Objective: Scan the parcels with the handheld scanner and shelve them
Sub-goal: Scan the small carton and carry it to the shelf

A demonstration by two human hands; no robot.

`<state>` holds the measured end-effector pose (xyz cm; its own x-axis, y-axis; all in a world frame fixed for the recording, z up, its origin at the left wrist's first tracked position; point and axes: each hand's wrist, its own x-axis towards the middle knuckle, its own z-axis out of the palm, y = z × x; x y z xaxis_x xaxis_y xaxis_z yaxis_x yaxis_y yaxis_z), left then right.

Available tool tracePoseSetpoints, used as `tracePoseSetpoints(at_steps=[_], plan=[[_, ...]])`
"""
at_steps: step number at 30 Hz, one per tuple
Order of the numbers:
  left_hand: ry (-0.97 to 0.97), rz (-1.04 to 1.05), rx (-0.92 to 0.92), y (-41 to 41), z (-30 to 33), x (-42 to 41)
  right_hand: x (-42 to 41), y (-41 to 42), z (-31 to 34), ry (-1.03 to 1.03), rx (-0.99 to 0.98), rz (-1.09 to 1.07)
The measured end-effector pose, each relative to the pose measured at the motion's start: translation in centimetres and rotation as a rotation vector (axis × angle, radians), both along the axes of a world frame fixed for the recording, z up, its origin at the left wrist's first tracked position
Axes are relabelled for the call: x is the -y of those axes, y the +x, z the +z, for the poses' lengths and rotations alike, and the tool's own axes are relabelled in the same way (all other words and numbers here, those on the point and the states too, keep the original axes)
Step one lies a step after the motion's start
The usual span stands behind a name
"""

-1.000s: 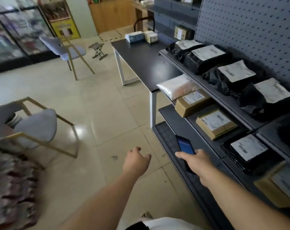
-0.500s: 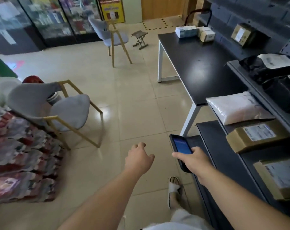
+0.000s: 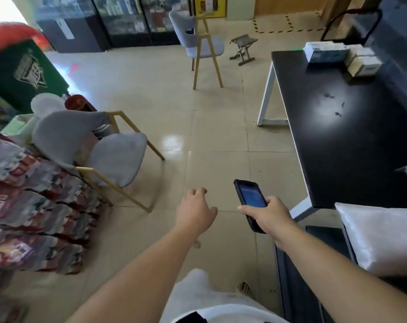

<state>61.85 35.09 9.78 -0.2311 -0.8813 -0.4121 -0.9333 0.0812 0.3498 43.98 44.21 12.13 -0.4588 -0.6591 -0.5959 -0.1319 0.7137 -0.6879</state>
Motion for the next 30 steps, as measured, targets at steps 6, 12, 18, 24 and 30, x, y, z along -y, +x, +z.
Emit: tracePoseSetpoints(at_steps=[6, 12, 18, 24, 30], plan=[[0.024, 0.025, 0.027, -2.0, -0.8, 9.9, 10.4, -3.5, -1.0, 0.026, 0.002, 0.025], [0.015, 0.004, -0.025, -4.2, -0.9, 23.5, 23.7, -6.0, -0.9, 0.031, -0.059, -0.011], [0.015, -0.050, -0.018, -6.4, 0.3, 35.6, 34.8, -7.6, -0.6, 0.013, -0.068, -0.091], [0.036, -0.087, -0.029, -10.5, 0.0, 44.8, 43.4, -10.8, -1.4, -0.007, -0.093, -0.156], [0.011, -0.084, -0.034, -16.9, -0.5, 54.3, 52.8, -17.5, -2.4, -0.023, -0.097, -0.136]])
